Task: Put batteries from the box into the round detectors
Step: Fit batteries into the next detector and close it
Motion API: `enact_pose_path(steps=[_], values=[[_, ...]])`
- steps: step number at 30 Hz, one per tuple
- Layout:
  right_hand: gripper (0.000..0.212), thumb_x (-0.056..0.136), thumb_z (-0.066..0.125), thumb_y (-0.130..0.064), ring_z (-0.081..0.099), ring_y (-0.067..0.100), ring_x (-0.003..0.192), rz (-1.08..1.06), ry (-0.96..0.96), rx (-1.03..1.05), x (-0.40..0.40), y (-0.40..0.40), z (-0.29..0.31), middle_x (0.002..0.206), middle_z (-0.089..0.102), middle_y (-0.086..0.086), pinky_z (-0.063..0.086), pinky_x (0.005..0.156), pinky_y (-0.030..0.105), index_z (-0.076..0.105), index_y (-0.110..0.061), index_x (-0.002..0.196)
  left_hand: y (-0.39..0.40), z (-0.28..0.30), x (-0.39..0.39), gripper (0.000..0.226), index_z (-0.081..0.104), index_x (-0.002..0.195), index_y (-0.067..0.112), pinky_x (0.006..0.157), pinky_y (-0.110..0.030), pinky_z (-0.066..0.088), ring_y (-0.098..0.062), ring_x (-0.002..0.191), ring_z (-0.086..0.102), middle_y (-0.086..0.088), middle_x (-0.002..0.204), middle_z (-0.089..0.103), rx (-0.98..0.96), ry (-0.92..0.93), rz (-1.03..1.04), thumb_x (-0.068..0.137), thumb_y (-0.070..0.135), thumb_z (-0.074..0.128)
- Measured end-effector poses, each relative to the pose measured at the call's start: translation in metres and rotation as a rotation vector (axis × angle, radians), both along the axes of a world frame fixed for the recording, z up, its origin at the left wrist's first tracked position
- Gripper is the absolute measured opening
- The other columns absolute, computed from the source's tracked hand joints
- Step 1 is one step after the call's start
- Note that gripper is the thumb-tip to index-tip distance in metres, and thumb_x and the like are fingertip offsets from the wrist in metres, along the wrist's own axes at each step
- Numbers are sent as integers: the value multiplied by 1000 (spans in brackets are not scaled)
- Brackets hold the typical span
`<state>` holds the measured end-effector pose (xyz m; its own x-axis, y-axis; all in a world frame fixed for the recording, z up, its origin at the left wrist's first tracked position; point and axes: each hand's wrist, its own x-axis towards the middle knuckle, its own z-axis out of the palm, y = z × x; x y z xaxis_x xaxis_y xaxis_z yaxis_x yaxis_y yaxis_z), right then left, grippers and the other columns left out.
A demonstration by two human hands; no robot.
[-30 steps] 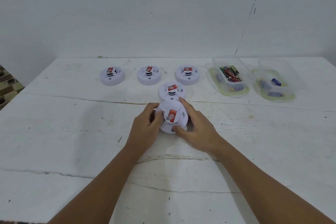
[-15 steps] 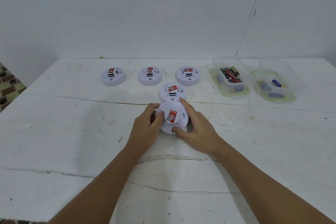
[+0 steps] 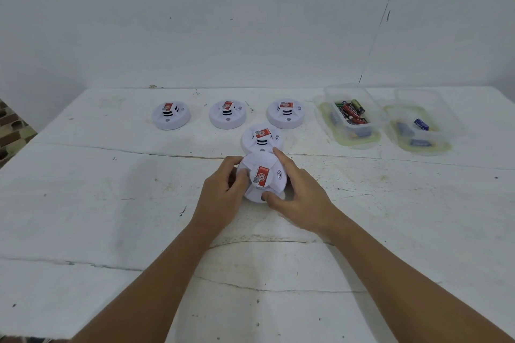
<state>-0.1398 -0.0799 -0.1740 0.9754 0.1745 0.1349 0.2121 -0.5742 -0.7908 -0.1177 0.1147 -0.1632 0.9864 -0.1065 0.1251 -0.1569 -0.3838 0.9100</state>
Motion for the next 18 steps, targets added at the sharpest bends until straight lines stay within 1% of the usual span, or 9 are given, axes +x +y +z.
enact_pose_path(steps=[2, 4, 6, 8, 12, 15, 18], values=[[90, 84, 68, -52, 60, 5, 117, -3, 3, -2, 0, -1, 0, 132, 60, -27, 55, 94, 40, 19, -47, 160, 0, 0, 0, 18, 65, 118, 27, 58, -15, 46, -4, 71, 62, 4, 88, 72, -2, 2, -3, 107, 26, 50], [92, 84, 69, -53, 60, 4, 119, -3, 5, -6, 0, 0, -1, 134, 59, -27, 55, 96, 40, 19, -45, 161, 0, -1, 0, 19, 65, 118, 28, 58, -18, 48, -9, 74, 65, 3, 90, 73, -4, 6, -5, 106, 26, 51], [93, 84, 70, -54, 59, 4, 121, 1, 4, -10, 1, 0, -1, 137, 58, -27, 54, 97, 41, 19, -44, 161, 1, -1, 1, 18, 65, 118, 28, 61, -21, 51, -14, 80, 67, 2, 91, 73, 0, 5, -2, 106, 27, 51], [93, 85, 71, -54, 58, 5, 122, 1, 5, -11, 2, 0, -2, 138, 57, -27, 54, 98, 41, 18, -45, 161, 1, -2, 1, 18, 65, 118, 28, 63, -22, 53, -15, 83, 68, 3, 92, 73, 2, 3, -1, 106, 27, 51], [93, 84, 70, -55, 59, 5, 122, 3, 9, -9, 3, -1, -2, 138, 57, -27, 55, 97, 42, 19, -45, 161, 1, -2, 1, 18, 64, 119, 29, 67, -29, 56, -15, 85, 69, 4, 93, 73, 8, 0, -5, 107, 27, 51], [92, 86, 72, -51, 60, 4, 120, 3, 10, -9, 3, -1, -2, 137, 58, -27, 55, 96, 41, 20, -43, 161, 2, -3, 2, 18, 64, 119, 28, 68, -29, 57, -13, 85, 69, 4, 93, 73, 16, -7, -5, 107, 27, 51], [92, 87, 72, -49, 60, 4, 120, 1, 6, -5, 3, -2, -4, 136, 58, -27, 55, 96, 41, 19, -44, 161, 2, -3, 2, 19, 64, 121, 27, 68, -26, 57, -12, 86, 69, 5, 93, 73, 21, -17, -6, 107, 27, 51]])
